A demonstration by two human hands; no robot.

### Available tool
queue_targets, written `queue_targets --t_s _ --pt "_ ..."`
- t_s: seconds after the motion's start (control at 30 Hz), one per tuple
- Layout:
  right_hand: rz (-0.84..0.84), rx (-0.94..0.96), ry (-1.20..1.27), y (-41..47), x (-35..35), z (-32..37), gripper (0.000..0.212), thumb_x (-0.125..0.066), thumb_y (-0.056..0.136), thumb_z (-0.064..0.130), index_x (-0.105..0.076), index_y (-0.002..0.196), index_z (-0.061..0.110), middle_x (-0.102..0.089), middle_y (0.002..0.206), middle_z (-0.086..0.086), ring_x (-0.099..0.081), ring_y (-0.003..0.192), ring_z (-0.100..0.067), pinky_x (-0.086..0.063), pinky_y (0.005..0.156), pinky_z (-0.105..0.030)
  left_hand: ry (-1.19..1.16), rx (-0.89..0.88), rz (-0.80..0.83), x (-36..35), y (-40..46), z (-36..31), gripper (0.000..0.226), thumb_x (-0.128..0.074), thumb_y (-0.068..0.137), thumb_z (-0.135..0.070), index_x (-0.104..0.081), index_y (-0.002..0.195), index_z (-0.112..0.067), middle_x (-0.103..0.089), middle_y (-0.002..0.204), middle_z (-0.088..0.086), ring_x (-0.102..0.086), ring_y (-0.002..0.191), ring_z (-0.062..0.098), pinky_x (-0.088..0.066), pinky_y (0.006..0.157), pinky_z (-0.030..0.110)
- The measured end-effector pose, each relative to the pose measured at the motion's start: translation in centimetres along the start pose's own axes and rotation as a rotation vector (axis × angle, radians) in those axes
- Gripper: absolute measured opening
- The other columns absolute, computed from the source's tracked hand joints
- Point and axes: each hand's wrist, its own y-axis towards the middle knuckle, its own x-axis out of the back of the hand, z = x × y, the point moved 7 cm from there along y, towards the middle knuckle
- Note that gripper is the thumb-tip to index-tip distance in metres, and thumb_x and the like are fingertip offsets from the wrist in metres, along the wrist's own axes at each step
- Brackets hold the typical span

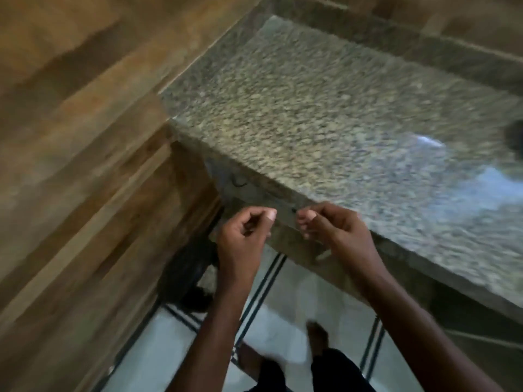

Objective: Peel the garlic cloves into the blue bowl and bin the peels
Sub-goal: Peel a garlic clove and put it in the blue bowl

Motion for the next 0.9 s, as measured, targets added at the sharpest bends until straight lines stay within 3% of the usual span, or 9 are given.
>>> queue_targets --t_s 0.1,0.27,0.47,0.6,0.7,0.77,0.9 --pt "-0.124 0.069 -0.004 -2.9 9.1 1.6 0.026 -0.066 0.096 0.033 -0.076 0.093 0.009 -0.076 0.086 -0.011 -0.072 0.088 -0.036 -0.057 0.081 -0.052 -0.021 -0.054 0.110 -7.8 -2.3 -4.4 0.009 -0.074 0.093 -0.023 -0.077 0.085 -0.019 -0.075 0.077 -0.001 -0.070 0.073 0.012 -0.060 0.074 0.047" --pt "-0.303 0.044 0.080 -7.3 25.2 -0.9 0.017 -0.063 0.101 0.014 -0.077 0.095 0.007 -0.078 0.088 -0.009 -0.075 0.087 -0.022 -0.060 0.079 -0.040 0.000 -0.089 0.288 -23.4 -7.9 -7.8 0.023 -0.071 0.084 -0.043 -0.072 0.083 -0.021 -0.072 0.075 0.002 -0.070 0.074 0.025 -0.060 0.077 0.050" --pt "-0.448 0.010 0.036 -10.5 42.2 -6.2 0.016 -0.062 0.100 0.011 -0.077 0.093 0.011 -0.078 0.084 -0.004 -0.076 0.085 -0.018 -0.063 0.073 -0.037 -0.010 -0.011 0.459 -42.0 -14.5 -7.3 0.014 -0.074 0.095 -0.017 -0.074 0.086 -0.006 -0.073 0.077 0.011 -0.070 0.071 0.019 -0.061 0.075 0.049" --pt "-0.515 -0.037 -0.007 -11.0 50.0 -10.1 0.018 -0.062 0.095 0.029 -0.077 0.090 0.019 -0.077 0.083 0.001 -0.075 0.083 -0.015 -0.063 0.076 -0.046 0.042 0.000 0.526 -51.5 -16.1 -5.9 0.015 -0.072 0.097 -0.020 -0.076 0.089 -0.008 -0.075 0.077 0.008 -0.073 0.074 0.019 -0.063 0.073 0.042" --pt "-0.553 -0.086 -0.105 -10.3 54.4 -13.1 0.024 -0.059 0.087 0.042 -0.076 0.087 0.025 -0.076 0.081 0.008 -0.073 0.079 -0.009 -0.061 0.075 -0.045 0.177 -0.055 0.546 -56.8 -16.2 -4.1 0.014 -0.071 0.096 -0.029 -0.078 0.090 -0.018 -0.076 0.080 -0.002 -0.073 0.077 0.015 -0.062 0.075 0.040" --pt "-0.590 -0.126 -0.224 -9.7 57.0 -15.2 0.015 -0.064 0.091 0.035 -0.075 0.088 0.025 -0.074 0.079 0.010 -0.071 0.077 -0.007 -0.059 0.071 -0.036 0.347 -0.169 0.491 -59.4 -15.7 -3.0 0.013 -0.070 0.095 -0.026 -0.077 0.102 -0.018 -0.076 0.093 -0.006 -0.071 0.087 0.012 -0.060 0.080 0.039" --pt "-0.675 -0.204 -0.440 -7.6 61.5 -18.4 0.009 -0.068 0.097 0.017 -0.074 0.103 0.018 -0.074 0.095 0.001 -0.066 0.075 -0.010 -0.044 0.056 -0.017 0.791 -0.411 0.419 -62.8 -13.5 -0.4 0.046 -0.056 0.099 -0.030 -0.054 0.141 -0.013 -0.054 0.136 0.001 -0.048 0.124 0.017 -0.048 0.103 0.039"
